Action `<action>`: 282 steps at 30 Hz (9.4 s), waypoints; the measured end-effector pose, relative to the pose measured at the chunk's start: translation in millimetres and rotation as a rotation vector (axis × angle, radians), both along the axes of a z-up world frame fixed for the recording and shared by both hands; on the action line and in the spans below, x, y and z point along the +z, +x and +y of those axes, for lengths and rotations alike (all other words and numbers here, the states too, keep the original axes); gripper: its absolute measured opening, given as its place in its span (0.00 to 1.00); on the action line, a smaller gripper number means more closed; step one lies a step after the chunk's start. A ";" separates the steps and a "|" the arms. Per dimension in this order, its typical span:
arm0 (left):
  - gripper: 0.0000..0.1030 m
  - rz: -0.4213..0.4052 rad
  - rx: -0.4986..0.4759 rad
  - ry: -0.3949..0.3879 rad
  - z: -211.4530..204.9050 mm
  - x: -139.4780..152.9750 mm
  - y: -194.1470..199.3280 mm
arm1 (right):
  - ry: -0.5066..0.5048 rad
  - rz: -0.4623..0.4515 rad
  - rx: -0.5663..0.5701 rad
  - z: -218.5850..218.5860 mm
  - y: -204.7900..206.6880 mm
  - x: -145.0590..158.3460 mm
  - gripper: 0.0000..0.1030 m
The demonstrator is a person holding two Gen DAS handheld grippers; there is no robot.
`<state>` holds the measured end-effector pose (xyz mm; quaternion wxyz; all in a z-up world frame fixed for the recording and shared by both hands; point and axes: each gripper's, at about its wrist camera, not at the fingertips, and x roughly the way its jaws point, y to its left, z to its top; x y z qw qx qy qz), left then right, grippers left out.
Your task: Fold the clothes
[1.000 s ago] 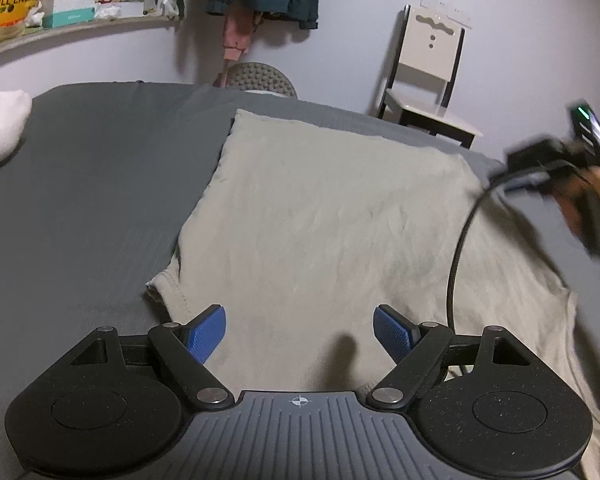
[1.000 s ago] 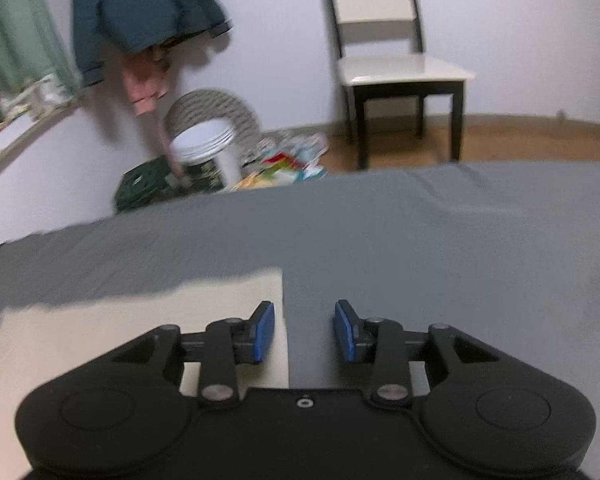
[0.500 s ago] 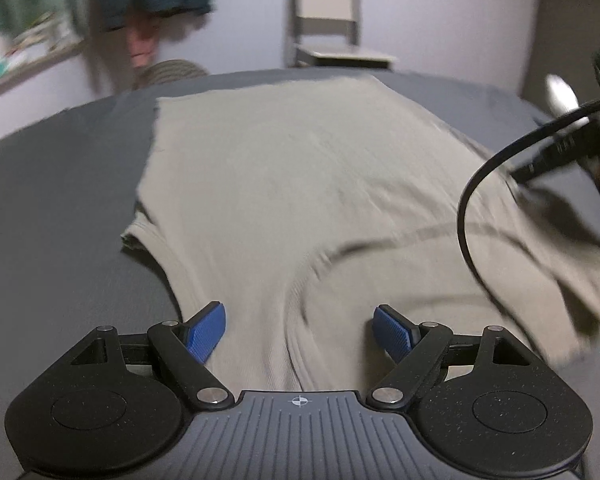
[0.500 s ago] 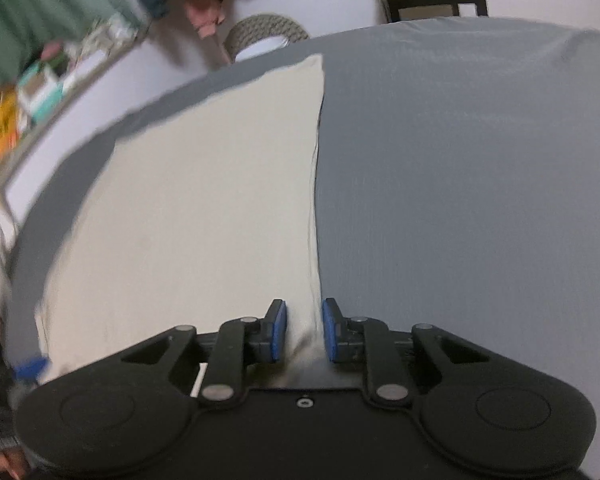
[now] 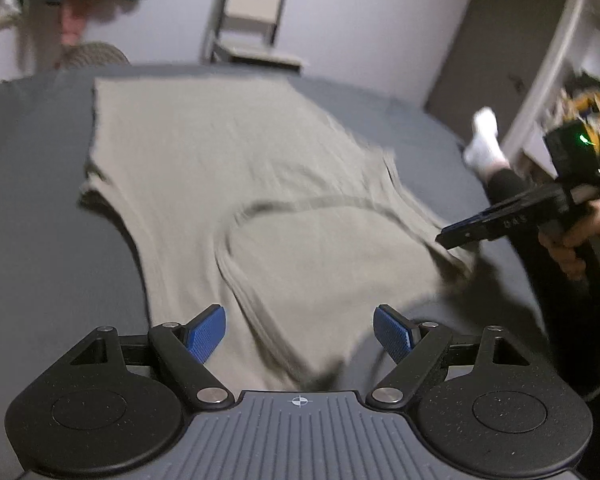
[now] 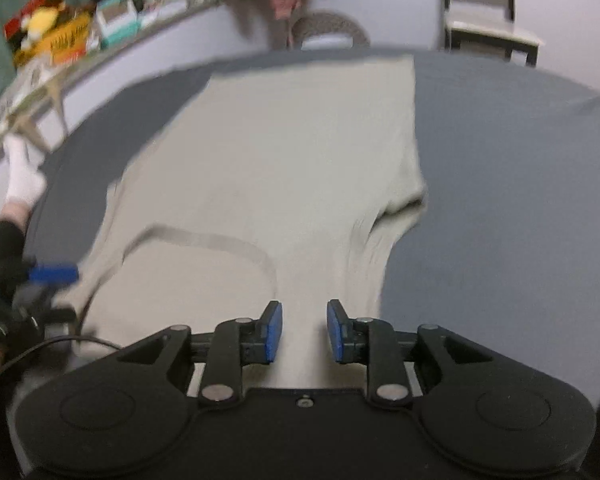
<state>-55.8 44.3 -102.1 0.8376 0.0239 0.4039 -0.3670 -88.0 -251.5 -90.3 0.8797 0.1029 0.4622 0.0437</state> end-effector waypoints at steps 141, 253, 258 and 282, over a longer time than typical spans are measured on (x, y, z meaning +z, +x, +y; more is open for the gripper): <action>0.08 0.029 0.251 0.056 -270.7 35.6 134.9 | 0.128 -0.169 -0.228 -26.0 -67.8 0.0 0.27; 0.65 -0.336 -0.202 0.251 -205.3 -14.9 -105.4 | 0.662 -0.029 -0.518 -94.1 -61.7 -45.8 0.12; 0.65 -0.346 -0.241 0.236 -200.1 -11.4 -108.7 | 0.623 -0.050 -0.504 -94.5 -71.8 -36.9 0.07; 0.78 -0.167 -0.011 -0.244 -114.6 20.6 -13.9 | 0.244 -0.228 -0.231 -86.3 7.1 36.1 0.46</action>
